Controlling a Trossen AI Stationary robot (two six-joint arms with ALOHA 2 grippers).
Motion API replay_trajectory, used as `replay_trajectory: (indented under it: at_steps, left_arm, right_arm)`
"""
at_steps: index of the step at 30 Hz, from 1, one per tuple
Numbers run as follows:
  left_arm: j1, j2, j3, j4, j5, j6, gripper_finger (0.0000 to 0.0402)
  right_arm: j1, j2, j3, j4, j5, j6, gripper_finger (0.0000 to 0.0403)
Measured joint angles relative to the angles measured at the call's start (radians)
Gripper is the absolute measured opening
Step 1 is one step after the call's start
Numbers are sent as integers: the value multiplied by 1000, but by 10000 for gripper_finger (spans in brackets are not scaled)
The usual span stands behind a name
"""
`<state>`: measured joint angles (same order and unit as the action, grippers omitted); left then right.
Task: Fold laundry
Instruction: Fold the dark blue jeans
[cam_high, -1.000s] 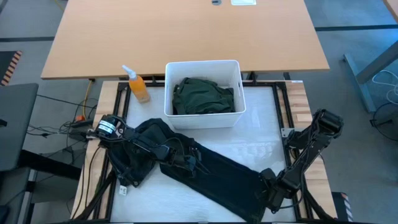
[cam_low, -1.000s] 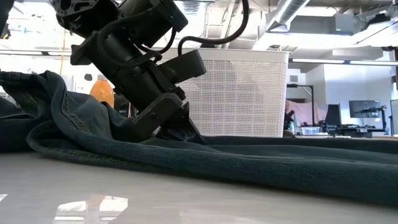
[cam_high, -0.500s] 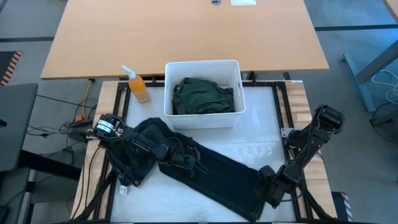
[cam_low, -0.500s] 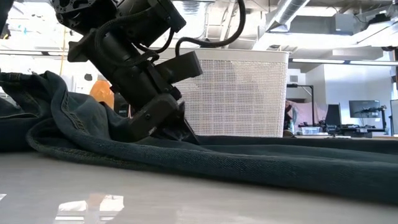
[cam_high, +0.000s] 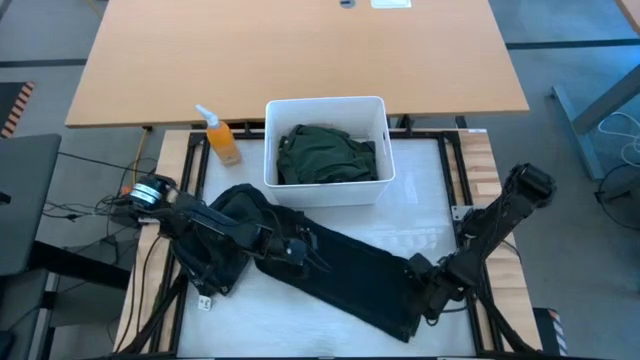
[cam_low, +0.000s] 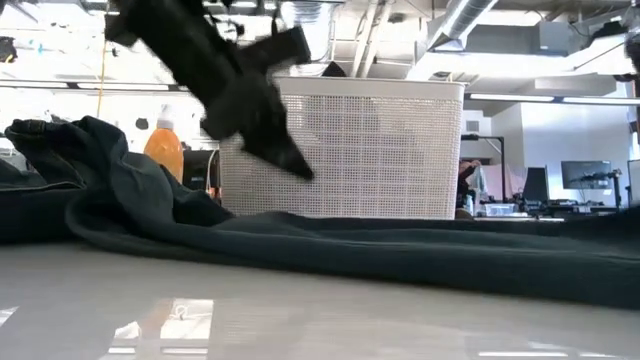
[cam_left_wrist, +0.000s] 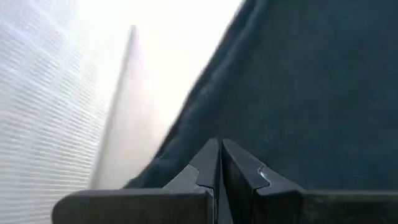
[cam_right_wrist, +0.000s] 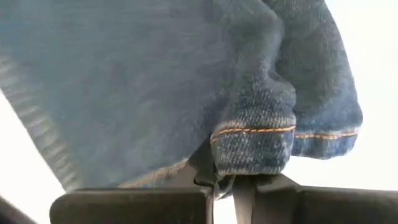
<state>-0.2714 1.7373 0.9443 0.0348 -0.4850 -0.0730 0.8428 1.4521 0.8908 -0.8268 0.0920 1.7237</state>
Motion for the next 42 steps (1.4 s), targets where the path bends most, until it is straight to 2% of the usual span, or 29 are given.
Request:
replay_trajectory:
  at_steps: [6,11,15,18,20,24,27,31,33,38,40,42]
  left_arm:
    - [-7,-94,0,-42,47,-17,7]
    - [-26,-92,-11,-42,127,-61,7]
    - [-37,-10,-36,120,150,-99,7]
    - [-41,116,-13,324,222,-101,7]
    - [-47,211,35,387,270,-100,6]
    - [-48,388,209,399,295,-94,6]
    - [-46,498,385,394,384,-61,6]
    - [-56,620,686,336,510,18,6]
    - [-65,665,845,252,546,71,6]
    - [-69,755,1198,67,552,193,6]
    - [-68,771,1301,-51,551,222,6]
    - [-66,770,1349,-188,536,257,6]
  right_arm:
    - [40,-113,253,-406,-40,-7,42]
    - [80,-134,507,-630,59,-22,43]
    - [107,-136,686,-660,166,-122,43]
    - [108,-134,794,-659,243,-214,44]
    - [103,-134,856,-667,298,-273,44]
    - [94,-128,974,-669,383,-412,44]
    - [70,-122,1070,-652,439,-554,44]
    - [30,-115,1185,-614,523,-749,44]
    - [-1,-110,1233,-587,553,-851,44]
    - [-92,-110,1307,-524,589,-1034,44]
    - [-124,-110,1318,-515,580,-1074,44]
    - [-143,-110,1318,-527,568,-1079,44]
